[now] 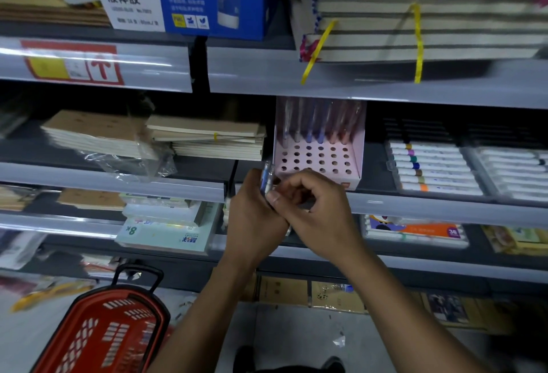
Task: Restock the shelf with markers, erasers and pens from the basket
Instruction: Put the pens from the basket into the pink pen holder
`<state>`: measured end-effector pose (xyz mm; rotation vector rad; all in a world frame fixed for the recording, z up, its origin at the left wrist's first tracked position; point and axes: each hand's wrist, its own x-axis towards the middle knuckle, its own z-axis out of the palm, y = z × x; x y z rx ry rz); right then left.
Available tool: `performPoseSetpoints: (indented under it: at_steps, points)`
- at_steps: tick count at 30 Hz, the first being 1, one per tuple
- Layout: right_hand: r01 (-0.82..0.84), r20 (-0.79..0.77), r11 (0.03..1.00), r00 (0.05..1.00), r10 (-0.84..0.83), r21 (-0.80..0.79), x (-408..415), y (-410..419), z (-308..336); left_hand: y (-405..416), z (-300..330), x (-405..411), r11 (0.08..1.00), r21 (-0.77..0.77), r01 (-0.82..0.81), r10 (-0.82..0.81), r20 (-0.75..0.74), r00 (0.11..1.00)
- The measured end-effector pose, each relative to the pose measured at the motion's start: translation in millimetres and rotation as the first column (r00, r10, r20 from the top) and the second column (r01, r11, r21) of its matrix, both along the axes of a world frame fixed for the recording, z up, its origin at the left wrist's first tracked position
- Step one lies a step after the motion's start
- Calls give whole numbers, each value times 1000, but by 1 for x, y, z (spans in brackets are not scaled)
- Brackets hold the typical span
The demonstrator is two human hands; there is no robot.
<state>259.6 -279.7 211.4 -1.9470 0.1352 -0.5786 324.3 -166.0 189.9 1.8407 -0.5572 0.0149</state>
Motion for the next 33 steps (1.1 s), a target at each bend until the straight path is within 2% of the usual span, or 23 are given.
performPoseSetpoints:
  at_steps: [4,11,15,18,22,25,31,33]
  points:
    - [18,-19,1000,1000,-18,18,-4,0,0,-1,0,-4,999,30,18,-20,45,999]
    - [80,-98,997,992,-78,15,-8,-4,0,-3,-4,-5,997,2,76,-76,-8,997]
    - [128,-110,958,989,-102,256,-7,-12,3,-2,-5,-6,987,-87,138,-149,-141,979]
    - [165,-69,908,986,-150,386,-5,-22,8,3,-6,-6,980,-119,160,-180,-183,967]
    - [211,-28,868,974,-223,449,2,-34,18,8,-11,-7,993,-74,88,-98,-145,985]
    - [280,-10,853,952,-307,441,10,-44,26,9,-13,-6,994,-35,100,-103,-84,991]
    - [356,107,855,900,-422,378,24,-59,36,9,-16,3,967,254,33,-66,123,990]
    - [399,135,850,875,-466,344,32,-61,36,8,-16,4,951,308,9,-56,143,988]
